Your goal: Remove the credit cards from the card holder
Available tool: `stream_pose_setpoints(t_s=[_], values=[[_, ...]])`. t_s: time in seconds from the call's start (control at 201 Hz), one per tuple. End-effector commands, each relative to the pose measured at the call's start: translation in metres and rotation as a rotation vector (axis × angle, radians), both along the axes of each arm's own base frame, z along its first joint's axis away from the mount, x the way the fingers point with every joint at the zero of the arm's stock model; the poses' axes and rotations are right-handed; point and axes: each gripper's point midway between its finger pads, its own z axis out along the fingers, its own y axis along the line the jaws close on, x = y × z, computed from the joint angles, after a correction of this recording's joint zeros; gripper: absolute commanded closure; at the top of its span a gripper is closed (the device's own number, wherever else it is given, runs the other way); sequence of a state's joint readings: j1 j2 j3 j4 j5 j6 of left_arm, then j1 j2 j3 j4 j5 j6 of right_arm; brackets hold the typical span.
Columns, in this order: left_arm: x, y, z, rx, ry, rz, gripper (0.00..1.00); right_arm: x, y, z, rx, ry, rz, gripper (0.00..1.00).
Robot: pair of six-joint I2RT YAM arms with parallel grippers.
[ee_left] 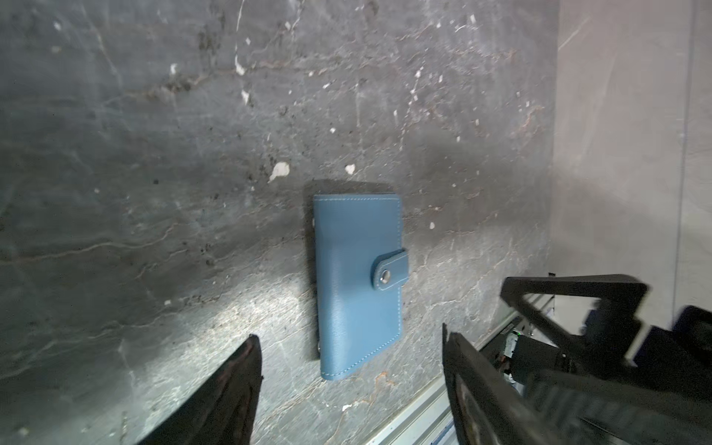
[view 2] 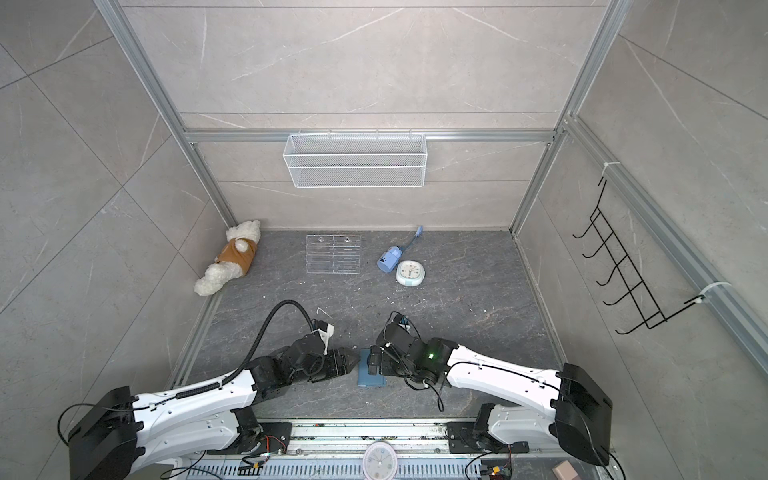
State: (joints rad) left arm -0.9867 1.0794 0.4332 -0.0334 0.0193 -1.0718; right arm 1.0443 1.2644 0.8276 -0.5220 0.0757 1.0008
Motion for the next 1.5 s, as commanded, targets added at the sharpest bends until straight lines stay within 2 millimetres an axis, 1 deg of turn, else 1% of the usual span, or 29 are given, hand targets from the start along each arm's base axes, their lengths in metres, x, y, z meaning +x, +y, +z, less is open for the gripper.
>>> stream_pose_setpoints(t_s=[0.0, 0.109, 0.209, 0.289, 0.383, 0.513, 0.756, 0.911, 1.025, 1.13, 1.204, 1.364, 1.428, 1.493], values=[[-0.003, -0.012, 0.002, 0.027, -0.003, -0.04, 0.28, 0.0, -0.019, -0.018, -0.191, 0.018, 0.029, 0.0], [-0.008, -0.015, -0.012, 0.065, 0.021, -0.042, 0.29, 0.005, -0.01, -0.026, -0.222, 0.028, 0.048, 0.0], [-0.011, -0.023, -0.02, 0.041, 0.041, -0.052, 0.28, 0.008, -0.002, -0.032, -0.229, 0.04, 0.057, 0.01], [-0.014, -0.02, -0.03, 0.056, 0.065, -0.041, 0.3, 0.009, 0.004, -0.037, -0.222, 0.046, 0.062, 0.03], [-0.014, -0.015, -0.035, 0.066, 0.072, -0.026, 0.32, 0.01, 0.01, -0.042, -0.219, 0.057, 0.073, 0.05], [-0.016, -0.012, -0.038, 0.07, 0.077, -0.018, 0.33, 0.011, 0.012, -0.049, -0.233, 0.062, 0.074, 0.06], [-0.019, -0.005, -0.053, 0.092, 0.101, -0.002, 0.35, 0.017, 0.017, -0.058, -0.254, 0.064, 0.069, 0.08], [-0.02, -0.007, -0.056, 0.093, 0.108, -0.007, 0.36, 0.021, 0.017, -0.066, -0.267, 0.074, 0.065, 0.1], [-0.022, -0.005, -0.063, 0.111, 0.128, -0.006, 0.39, 0.024, 0.017, -0.07, -0.266, 0.078, 0.058, 0.11], [-0.024, -0.003, -0.071, 0.132, 0.15, 0.002, 0.46, 0.027, 0.014, -0.074, -0.275, 0.084, 0.052, 0.12], [-0.025, -0.001, -0.076, 0.146, 0.165, 0.006, 0.48, 0.028, 0.014, -0.077, -0.275, 0.088, 0.048, 0.13], [-0.028, 0.003, -0.086, 0.162, 0.194, 0.019, 0.57, 0.027, 0.011, -0.08, -0.278, 0.096, 0.046, 0.17], [-0.029, 0.005, -0.089, 0.164, 0.2, 0.028, 0.62, 0.026, 0.011, -0.079, -0.273, 0.097, 0.047, 0.18], [-0.03, 0.006, -0.091, 0.17, 0.205, 0.03, 0.65, 0.025, 0.01, -0.079, -0.267, 0.101, 0.048, 0.2]])
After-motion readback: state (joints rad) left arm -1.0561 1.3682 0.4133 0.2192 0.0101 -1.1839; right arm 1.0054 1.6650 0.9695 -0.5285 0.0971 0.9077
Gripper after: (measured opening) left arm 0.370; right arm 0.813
